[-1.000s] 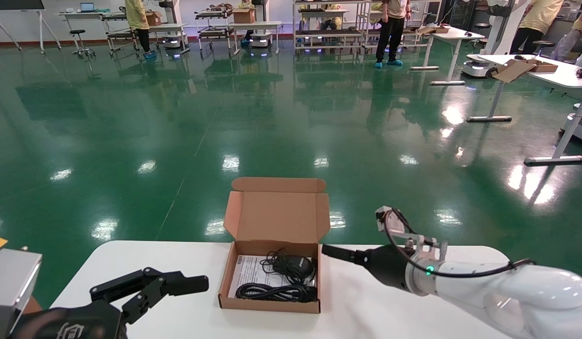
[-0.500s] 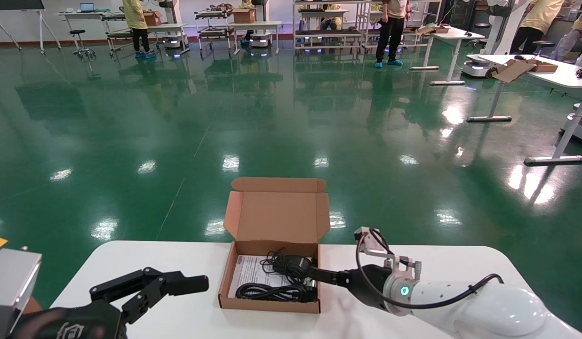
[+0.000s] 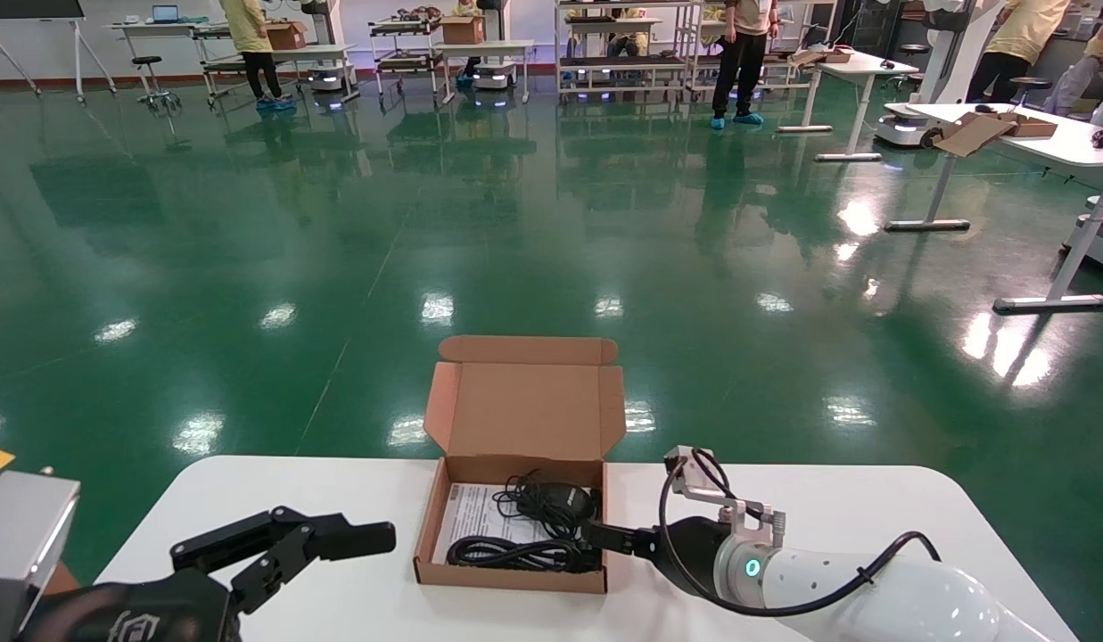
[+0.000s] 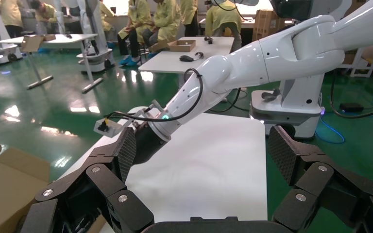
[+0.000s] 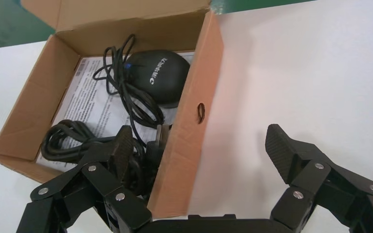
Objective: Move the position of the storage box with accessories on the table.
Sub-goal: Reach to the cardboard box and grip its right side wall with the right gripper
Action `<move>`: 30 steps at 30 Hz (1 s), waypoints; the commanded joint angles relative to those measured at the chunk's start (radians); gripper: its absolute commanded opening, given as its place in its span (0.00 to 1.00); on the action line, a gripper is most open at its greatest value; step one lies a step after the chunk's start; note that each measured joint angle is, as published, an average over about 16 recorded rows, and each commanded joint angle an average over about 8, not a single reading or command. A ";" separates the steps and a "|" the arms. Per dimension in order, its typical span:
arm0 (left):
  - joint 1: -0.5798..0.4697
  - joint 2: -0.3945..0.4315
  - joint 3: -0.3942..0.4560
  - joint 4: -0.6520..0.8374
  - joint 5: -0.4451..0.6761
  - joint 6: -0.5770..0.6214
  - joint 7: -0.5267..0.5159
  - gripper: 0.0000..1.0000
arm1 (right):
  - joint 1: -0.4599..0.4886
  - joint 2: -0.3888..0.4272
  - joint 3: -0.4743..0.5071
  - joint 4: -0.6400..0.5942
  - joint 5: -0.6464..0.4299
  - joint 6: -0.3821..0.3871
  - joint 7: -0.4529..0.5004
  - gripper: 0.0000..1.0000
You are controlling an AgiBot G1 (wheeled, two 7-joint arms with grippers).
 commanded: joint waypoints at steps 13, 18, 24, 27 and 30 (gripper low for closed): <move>0.000 0.000 0.000 0.000 0.000 0.000 0.000 1.00 | -0.006 0.001 -0.091 0.042 0.011 0.037 0.056 0.00; 0.000 0.000 0.000 0.000 0.000 0.000 0.000 1.00 | 0.003 0.002 -0.118 0.040 0.015 0.043 0.060 0.00; 0.000 0.000 0.000 0.000 0.000 0.000 0.000 1.00 | 0.009 0.002 -0.142 0.037 0.025 0.052 0.063 0.00; 0.000 0.000 0.000 0.000 0.000 0.000 0.000 1.00 | 0.011 0.002 -0.152 0.037 0.032 0.055 0.064 0.00; 0.000 0.000 0.000 0.000 0.000 0.000 0.000 1.00 | 0.011 0.002 -0.162 0.036 0.039 0.058 0.064 0.00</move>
